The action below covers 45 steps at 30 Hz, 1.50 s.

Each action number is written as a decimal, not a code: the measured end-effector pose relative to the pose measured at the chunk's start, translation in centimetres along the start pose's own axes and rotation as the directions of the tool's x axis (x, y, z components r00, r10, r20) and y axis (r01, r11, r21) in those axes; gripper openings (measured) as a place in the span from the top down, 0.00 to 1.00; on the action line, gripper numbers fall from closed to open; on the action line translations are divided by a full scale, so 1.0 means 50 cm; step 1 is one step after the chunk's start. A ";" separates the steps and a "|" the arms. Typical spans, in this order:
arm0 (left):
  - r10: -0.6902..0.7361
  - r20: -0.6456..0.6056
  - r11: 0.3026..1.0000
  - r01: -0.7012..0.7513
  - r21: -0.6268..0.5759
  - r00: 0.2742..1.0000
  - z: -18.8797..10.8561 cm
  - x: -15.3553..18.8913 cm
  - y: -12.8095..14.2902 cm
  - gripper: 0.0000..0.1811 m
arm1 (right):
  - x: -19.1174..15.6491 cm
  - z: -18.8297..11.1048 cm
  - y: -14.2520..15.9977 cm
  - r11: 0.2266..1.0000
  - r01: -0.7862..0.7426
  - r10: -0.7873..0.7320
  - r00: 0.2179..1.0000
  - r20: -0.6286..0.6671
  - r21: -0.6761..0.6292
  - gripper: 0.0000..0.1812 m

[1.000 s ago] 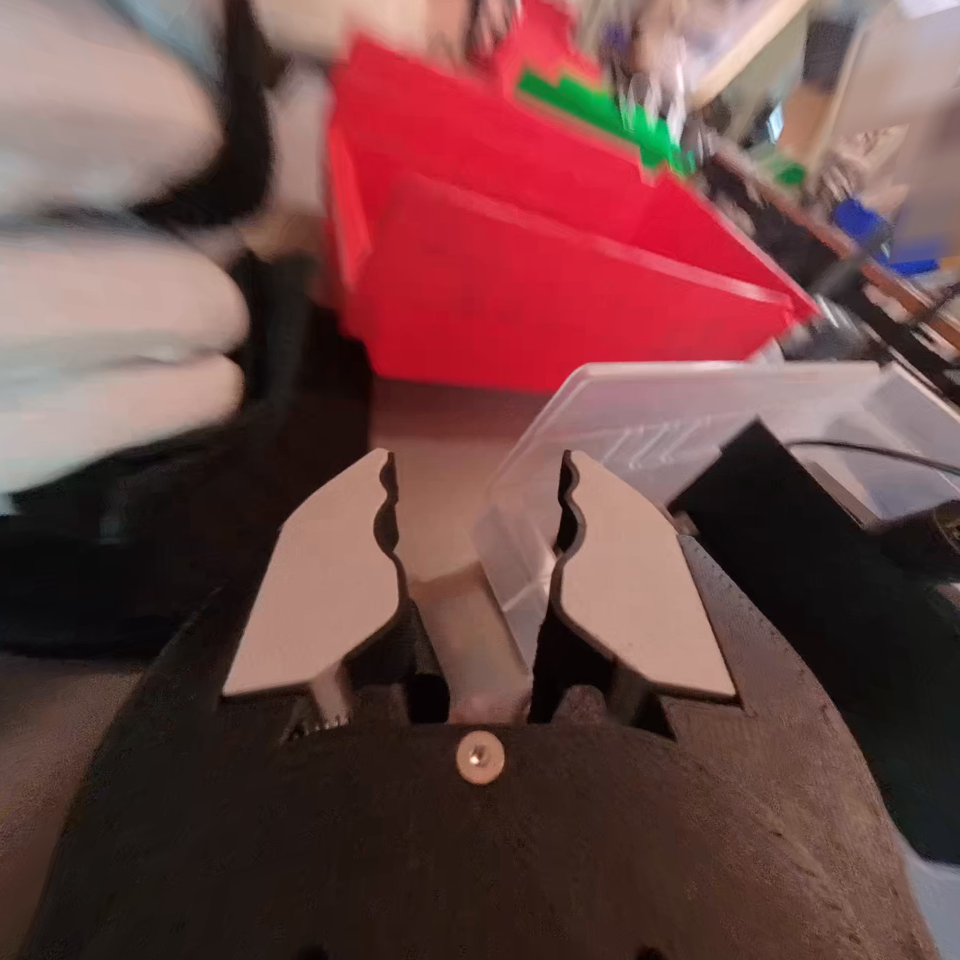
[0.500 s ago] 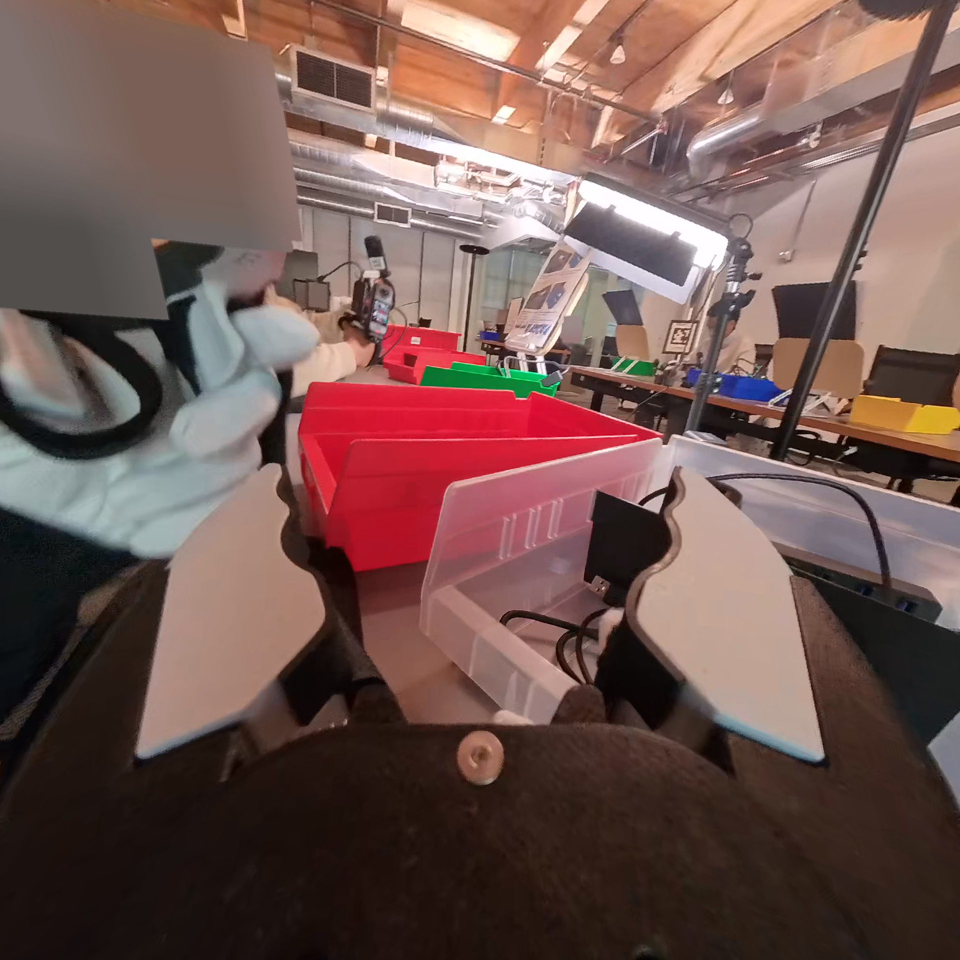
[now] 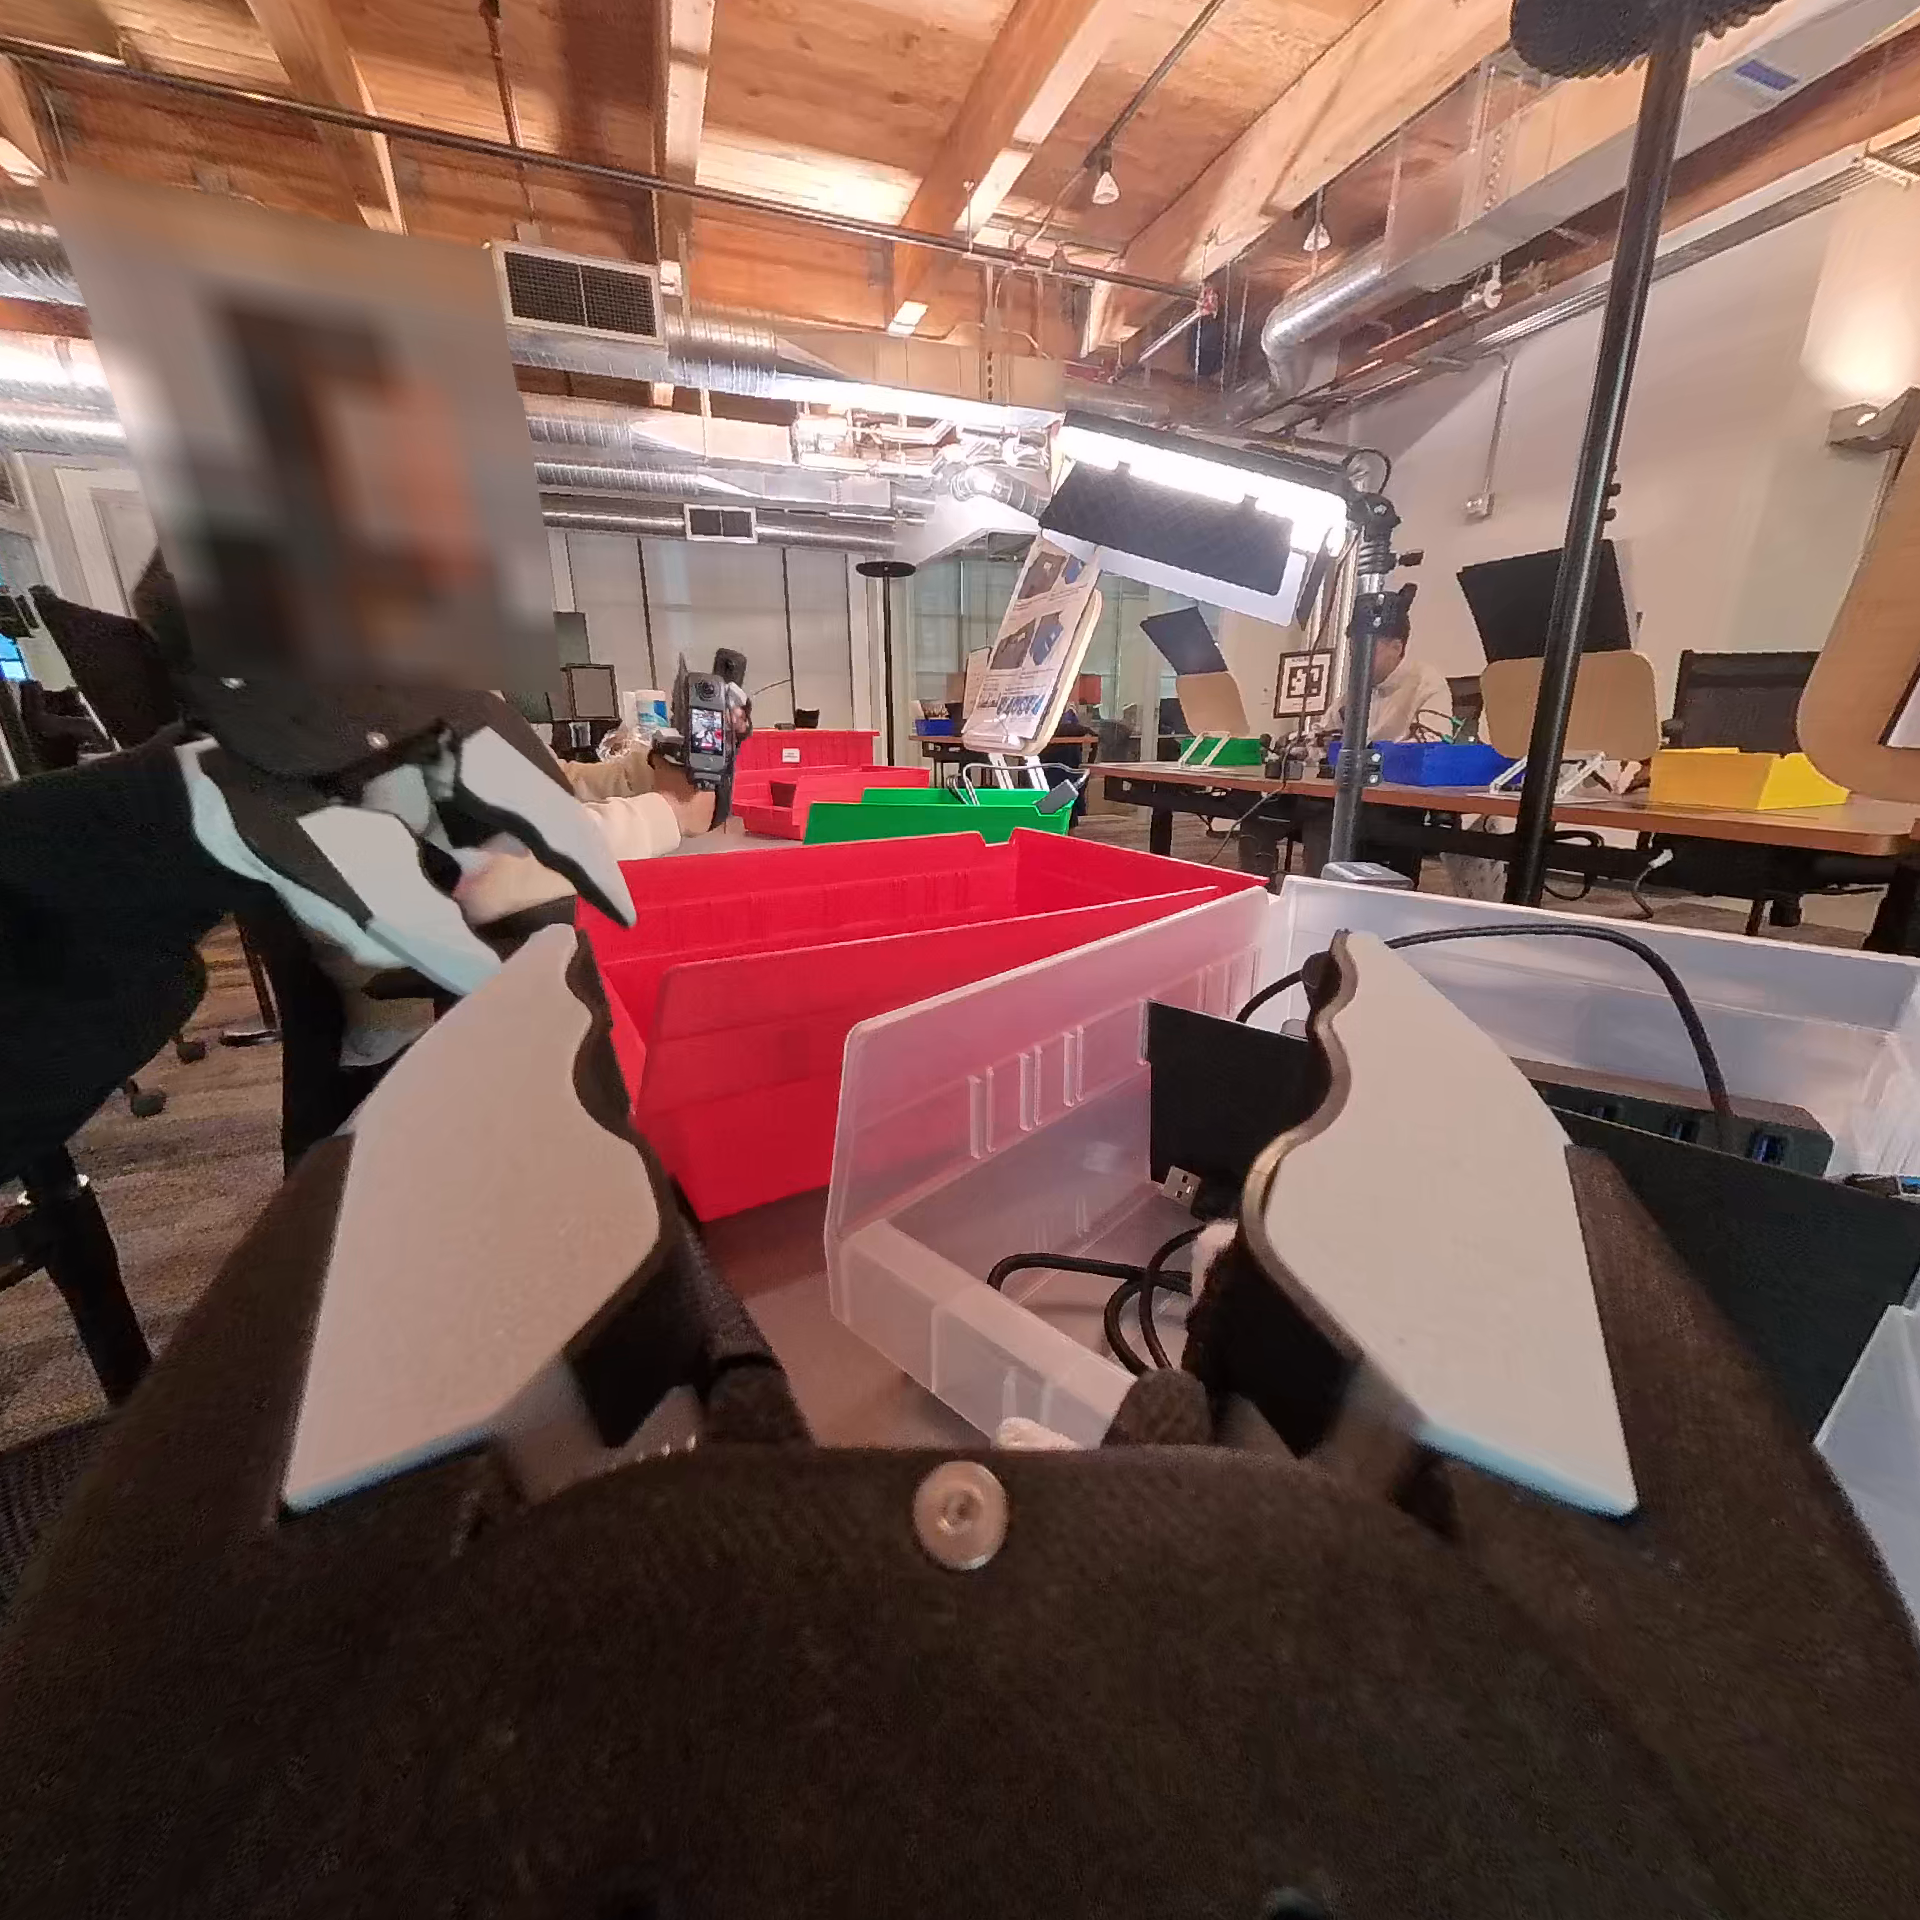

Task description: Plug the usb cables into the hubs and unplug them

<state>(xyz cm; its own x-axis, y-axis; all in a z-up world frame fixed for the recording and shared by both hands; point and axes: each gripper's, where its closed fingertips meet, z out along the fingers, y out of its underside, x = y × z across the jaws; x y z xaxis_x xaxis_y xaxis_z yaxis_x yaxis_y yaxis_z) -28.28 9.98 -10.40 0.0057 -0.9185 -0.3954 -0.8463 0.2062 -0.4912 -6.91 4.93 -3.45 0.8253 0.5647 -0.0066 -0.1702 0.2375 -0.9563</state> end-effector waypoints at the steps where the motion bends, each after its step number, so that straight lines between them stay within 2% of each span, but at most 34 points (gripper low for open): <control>1: 0.022 -0.010 0.998 -0.023 -0.053 1.000 0.014 0.002 0.015 0.71 | 0.000 0.000 0.001 1.000 0.000 0.000 1.000 0.000 -0.002 0.30; 5: 0.117 0.012 0.970 -0.112 -0.218 0.993 0.055 -0.008 0.058 0.71 | 0.004 -0.001 0.002 1.000 -0.004 0.004 1.000 -0.004 -0.003 0.31; 9: 0.178 0.007 0.942 -0.168 -0.291 0.984 0.085 -0.016 0.084 0.71 | 0.007 -0.002 0.002 1.000 -0.020 0.020 1.000 -0.004 0.000 0.31; 14: 0.235 -0.042 0.927 -0.237 -0.291 0.971 0.119 -0.013 0.096 0.73 | 0.001 0.001 0.014 0.999 -0.024 0.024 1.000 0.014 -0.024 0.32; 19: 0.235 -0.074 0.942 -0.246 -0.229 0.969 0.129 -0.006 0.089 0.82 | -0.005 0.003 0.023 0.999 -0.030 0.032 0.999 0.034 -0.044 0.33; 21: 0.291 -0.061 0.930 -0.297 -0.217 0.955 0.131 -0.008 0.086 0.82 | -0.010 0.004 0.025 0.998 -0.026 0.028 0.999 0.044 -0.051 0.34; 25: 0.470 0.090 0.841 -0.415 -0.347 0.878 0.132 -0.036 0.089 0.83 | -0.013 0.005 0.033 0.997 -0.021 0.025 0.998 0.052 -0.070 0.34; 32: 0.466 0.244 0.836 -0.333 -0.436 0.850 0.114 -0.054 0.087 0.83 | -0.010 0.006 0.042 0.996 -0.024 0.028 0.999 0.045 -0.089 0.35; 34: 0.467 0.312 0.842 -0.309 -0.442 0.827 0.101 -0.064 0.077 0.83 | -0.011 0.006 0.046 0.995 -0.017 0.021 0.999 0.046 -0.098 0.35; 38: 0.411 0.439 0.890 -0.249 -0.381 0.799 0.056 -0.087 0.030 0.84 | -0.010 0.006 0.048 0.994 0.003 0.002 0.999 0.041 -0.107 0.35; 45: 0.410 0.578 0.904 -0.228 -0.363 0.706 -0.039 -0.123 -0.081 0.84 | -0.013 -0.023 -0.016 0.987 0.143 -0.141 0.990 0.026 -0.070 0.36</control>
<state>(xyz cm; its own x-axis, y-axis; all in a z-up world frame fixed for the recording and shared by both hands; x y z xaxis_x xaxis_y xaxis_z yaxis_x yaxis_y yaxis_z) -25.94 14.13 -4.47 -0.0352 -0.3688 -0.9288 -0.9592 0.2734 -0.0722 -6.68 3.47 -3.03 0.8266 0.5461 0.1360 -0.0126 0.2595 -0.9657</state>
